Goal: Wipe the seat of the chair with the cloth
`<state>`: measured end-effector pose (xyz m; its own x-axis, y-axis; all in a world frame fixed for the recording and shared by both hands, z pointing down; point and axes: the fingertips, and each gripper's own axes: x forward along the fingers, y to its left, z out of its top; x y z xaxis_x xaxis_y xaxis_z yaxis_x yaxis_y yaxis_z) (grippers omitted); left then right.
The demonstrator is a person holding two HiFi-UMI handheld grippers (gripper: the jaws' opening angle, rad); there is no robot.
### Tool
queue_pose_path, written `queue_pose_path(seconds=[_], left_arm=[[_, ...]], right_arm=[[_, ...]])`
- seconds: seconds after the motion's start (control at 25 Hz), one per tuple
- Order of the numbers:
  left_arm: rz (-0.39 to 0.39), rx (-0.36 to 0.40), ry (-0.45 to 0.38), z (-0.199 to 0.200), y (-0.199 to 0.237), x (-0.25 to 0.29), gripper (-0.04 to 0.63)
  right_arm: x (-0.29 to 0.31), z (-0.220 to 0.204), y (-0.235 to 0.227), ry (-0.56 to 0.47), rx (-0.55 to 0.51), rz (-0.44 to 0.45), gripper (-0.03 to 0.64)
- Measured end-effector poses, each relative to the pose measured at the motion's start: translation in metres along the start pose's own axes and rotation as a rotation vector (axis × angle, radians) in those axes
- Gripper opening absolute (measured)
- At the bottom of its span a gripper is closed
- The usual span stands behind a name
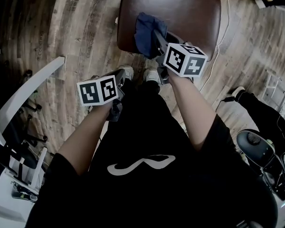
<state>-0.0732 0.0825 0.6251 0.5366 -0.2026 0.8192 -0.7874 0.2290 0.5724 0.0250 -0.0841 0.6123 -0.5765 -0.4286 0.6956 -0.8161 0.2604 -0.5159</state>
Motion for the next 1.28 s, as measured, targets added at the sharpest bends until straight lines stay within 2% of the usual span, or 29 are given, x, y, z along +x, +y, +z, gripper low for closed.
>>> queue_pose_path(seconds=[0.76, 1.28], left_arm=[[0.003, 0.069, 0.045, -0.020, -0.067, 0.041, 0.012], [-0.026, 0.127, 0.089, -0.031, -0.108, 0.078, 0.012]], right_arm=[[-0.071, 0.009, -0.113, -0.066, 0.063, -0.112, 0.054], [-0.134, 0.005, -0.199, -0.133, 0.127, -0.240, 0.054]])
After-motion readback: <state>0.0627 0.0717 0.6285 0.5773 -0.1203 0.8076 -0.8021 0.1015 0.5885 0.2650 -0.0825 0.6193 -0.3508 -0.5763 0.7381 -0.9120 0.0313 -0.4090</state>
